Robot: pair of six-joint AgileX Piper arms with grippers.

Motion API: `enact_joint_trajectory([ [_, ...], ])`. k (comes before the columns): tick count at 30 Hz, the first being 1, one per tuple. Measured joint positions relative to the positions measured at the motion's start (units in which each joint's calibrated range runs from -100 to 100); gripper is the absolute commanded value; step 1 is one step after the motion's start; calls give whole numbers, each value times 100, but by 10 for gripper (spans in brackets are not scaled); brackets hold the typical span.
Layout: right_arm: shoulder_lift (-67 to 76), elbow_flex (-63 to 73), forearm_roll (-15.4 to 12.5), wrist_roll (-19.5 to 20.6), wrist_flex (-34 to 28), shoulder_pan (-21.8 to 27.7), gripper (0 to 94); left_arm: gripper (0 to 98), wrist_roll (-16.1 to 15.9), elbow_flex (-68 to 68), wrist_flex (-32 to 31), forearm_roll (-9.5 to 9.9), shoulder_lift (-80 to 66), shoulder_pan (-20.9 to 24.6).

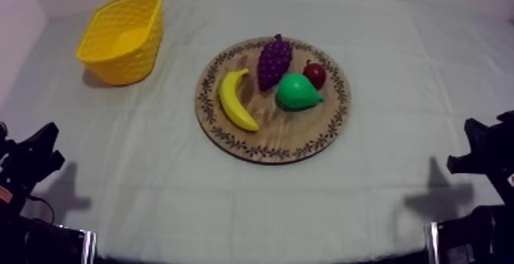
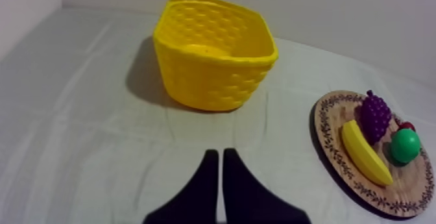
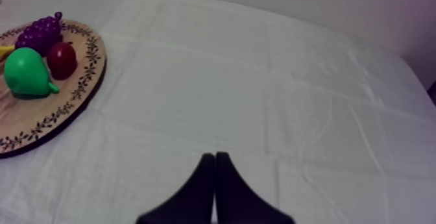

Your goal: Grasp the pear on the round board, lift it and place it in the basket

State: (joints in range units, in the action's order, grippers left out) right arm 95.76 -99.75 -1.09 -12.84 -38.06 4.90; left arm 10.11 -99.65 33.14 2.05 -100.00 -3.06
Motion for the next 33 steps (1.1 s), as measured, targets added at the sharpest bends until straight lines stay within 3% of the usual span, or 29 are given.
enact_joint_trajectory([
  [5, 0, 0, 0, 0, 0, 0, 3, 31, 99, 184, 391, 197, -3, -101],
  [18, 0, 0, 0, 6, -9, 0, 3, 6, 187, 269, 805, 224, 3, 43],
  [24, 0, 0, 0, 6, 0, 0, 3, 8, -70, 838, 804, -17, 514, 161],
  [33, 0, 0, 0, 6, 0, 0, 3, 22, -848, 2874, 543, -568, 2642, 43],
])
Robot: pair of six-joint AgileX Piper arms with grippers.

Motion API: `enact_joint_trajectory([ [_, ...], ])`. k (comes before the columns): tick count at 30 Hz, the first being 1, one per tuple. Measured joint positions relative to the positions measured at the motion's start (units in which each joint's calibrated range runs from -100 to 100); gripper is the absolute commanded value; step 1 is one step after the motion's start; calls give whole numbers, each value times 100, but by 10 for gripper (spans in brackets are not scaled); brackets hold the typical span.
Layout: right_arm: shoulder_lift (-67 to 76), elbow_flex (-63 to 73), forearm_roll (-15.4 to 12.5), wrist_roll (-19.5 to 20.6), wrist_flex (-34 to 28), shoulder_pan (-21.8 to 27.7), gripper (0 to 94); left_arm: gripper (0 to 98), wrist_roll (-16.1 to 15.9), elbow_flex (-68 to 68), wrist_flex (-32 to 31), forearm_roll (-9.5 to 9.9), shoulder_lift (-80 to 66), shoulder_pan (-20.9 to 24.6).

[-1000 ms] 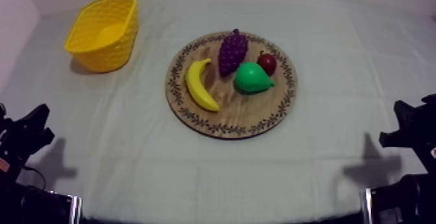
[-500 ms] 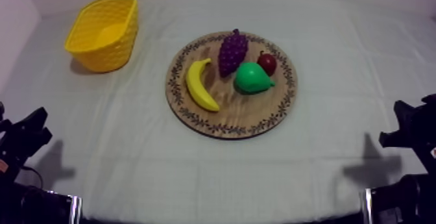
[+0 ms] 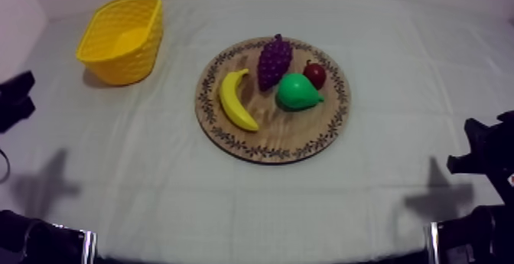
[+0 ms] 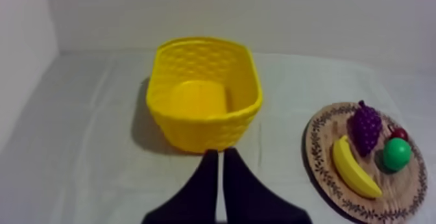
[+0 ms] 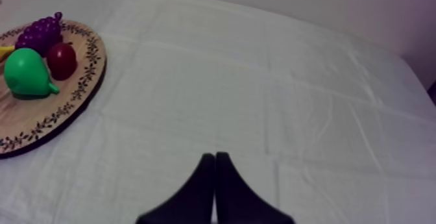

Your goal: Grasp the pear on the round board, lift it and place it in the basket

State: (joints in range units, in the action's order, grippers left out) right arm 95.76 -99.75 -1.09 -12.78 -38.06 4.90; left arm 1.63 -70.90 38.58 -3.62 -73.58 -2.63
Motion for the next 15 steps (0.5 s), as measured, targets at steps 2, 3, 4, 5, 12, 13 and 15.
enact_joint_trajectory([
  [2, 0, 0, 0, 0, -12, 0, 3, 23, -163, 528, 84, -16, 508, -127],
  [3, 0, 0, 0, 0, -12, 0, 3, 24, -250, 830, 103, -19, 795, -198],
  [4, 0, 0, 0, 0, -12, 0, 3, 24, -312, 1124, 130, -47, 1019, -254],
  [5, 0, 0, 0, 0, -12, 0, 3, 24, -391, 1413, 156, -66, 1303, -325],
  [12, 0, 0, 0, 0, -4, 0, 3, 28, -995, 2942, -213, -445, 3042, -726],
  [13, 0, 0, 0, 0, -4, 0, 3, 29, -1059, 3132, -221, -445, 3281, -792],
  [15, 0, 0, 0, 0, -4, 0, 3, 30, -1174, 3490, -211, -369, 3706, -929],
])
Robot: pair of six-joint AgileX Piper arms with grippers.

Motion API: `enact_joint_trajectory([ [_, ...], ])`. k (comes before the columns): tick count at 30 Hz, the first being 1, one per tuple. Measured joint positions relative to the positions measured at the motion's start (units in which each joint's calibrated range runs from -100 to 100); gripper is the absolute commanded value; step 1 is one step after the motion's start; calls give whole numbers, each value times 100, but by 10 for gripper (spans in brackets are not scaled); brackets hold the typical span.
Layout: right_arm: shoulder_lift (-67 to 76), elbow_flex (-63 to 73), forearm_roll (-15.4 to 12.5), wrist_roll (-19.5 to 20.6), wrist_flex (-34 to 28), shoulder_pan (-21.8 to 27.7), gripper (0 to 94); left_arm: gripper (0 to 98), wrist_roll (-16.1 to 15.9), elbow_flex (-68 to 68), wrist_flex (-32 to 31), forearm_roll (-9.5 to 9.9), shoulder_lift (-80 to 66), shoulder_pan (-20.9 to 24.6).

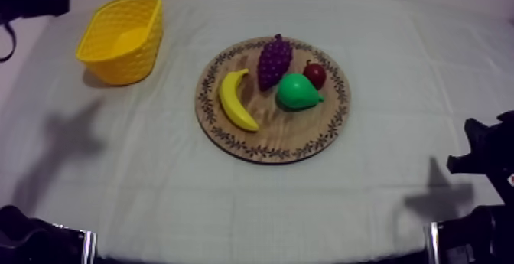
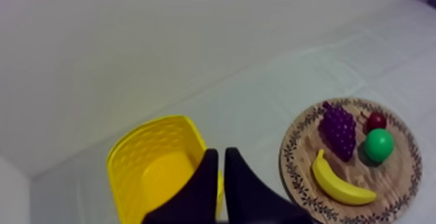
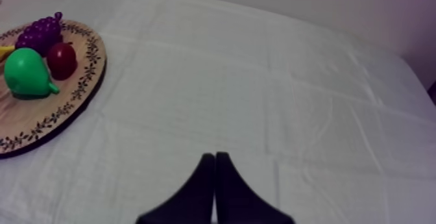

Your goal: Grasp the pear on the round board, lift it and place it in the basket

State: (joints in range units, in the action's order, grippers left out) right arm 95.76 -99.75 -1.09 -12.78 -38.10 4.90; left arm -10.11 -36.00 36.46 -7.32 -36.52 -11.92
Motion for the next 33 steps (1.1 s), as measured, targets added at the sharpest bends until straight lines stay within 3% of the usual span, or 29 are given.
enact_joint_trajectory([
  [4, 0, 0, 0, 0, 0, 0, 3, 31, -89, 630, -26, 129, 834, -348],
  [13, 0, 0, 0, -3, 8, 0, 3, 35, -346, 1583, -222, 179, 2366, -1125],
  [22, 0, 0, 0, -3, 8, 0, 3, 110, -330, 1161, -757, 151, 3326, -1798],
  [27, 0, 0, 0, -3, 8, 0, 3, 315, -290, 922, -896, 145, 3459, -1988],
  [31, 0, 0, 0, -3, 8, 0, 3, 683, -213, 828, -898, 149, 3476, -2018],
  [33, 0, 0, 0, -3, 8, 0, 3, 822, -193, 799, -917, 144, 3476, -2023],
])
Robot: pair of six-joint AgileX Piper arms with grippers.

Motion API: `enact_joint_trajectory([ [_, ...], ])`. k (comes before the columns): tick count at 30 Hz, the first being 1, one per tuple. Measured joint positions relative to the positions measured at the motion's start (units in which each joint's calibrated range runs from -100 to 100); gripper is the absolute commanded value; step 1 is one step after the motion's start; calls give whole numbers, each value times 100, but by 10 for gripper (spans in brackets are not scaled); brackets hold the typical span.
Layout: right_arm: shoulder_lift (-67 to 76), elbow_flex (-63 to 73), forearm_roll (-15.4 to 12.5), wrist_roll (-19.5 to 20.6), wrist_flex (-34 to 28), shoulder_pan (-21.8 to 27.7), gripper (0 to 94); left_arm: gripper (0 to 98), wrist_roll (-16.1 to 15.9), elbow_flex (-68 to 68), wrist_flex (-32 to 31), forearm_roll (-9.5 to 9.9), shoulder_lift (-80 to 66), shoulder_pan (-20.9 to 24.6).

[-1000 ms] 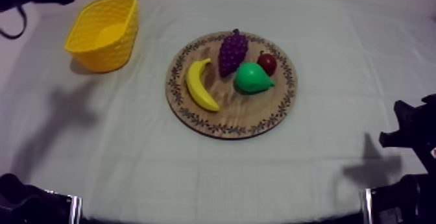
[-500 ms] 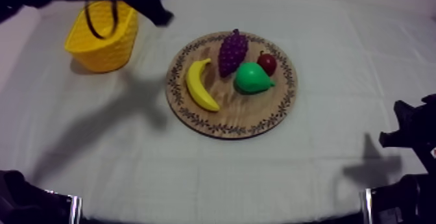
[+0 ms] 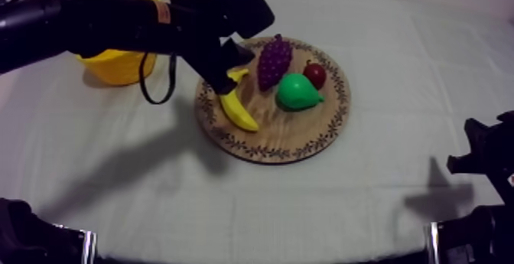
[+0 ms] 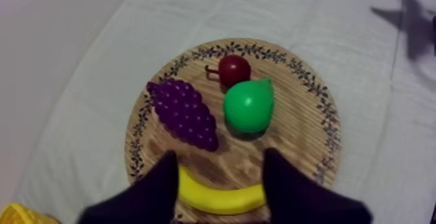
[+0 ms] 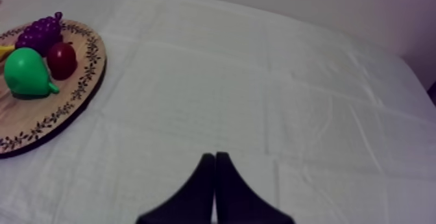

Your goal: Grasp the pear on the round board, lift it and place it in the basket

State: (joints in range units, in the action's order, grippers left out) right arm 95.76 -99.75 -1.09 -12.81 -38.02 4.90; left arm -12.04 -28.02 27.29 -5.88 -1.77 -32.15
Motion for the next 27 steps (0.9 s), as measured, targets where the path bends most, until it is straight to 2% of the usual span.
enact_joint_trajectory([
  [3, 0, 0, 0, 0, -8, 0, 3, 919, 44, -46, -30, -5, 0, -7],
  [6, 0, 0, 0, 0, 0, 0, 3, 954, 88, -134, -130, -5, -13, -7],
  [14, 0, 0, 0, 0, -8, 0, 3, 850, 205, -177, -298, 42, 150, -37],
  [17, 0, 0, 0, 0, -8, 0, 3, 830, 362, 45, -115, 244, 359, -107],
  [22, 0, 0, 0, 0, -8, 0, 3, 819, 742, 800, 499, 749, 948, -218],
  [27, 0, 0, 0, 0, -8, 0, 3, 805, 1035, 1617, 1108, 1076, 1747, -249],
])
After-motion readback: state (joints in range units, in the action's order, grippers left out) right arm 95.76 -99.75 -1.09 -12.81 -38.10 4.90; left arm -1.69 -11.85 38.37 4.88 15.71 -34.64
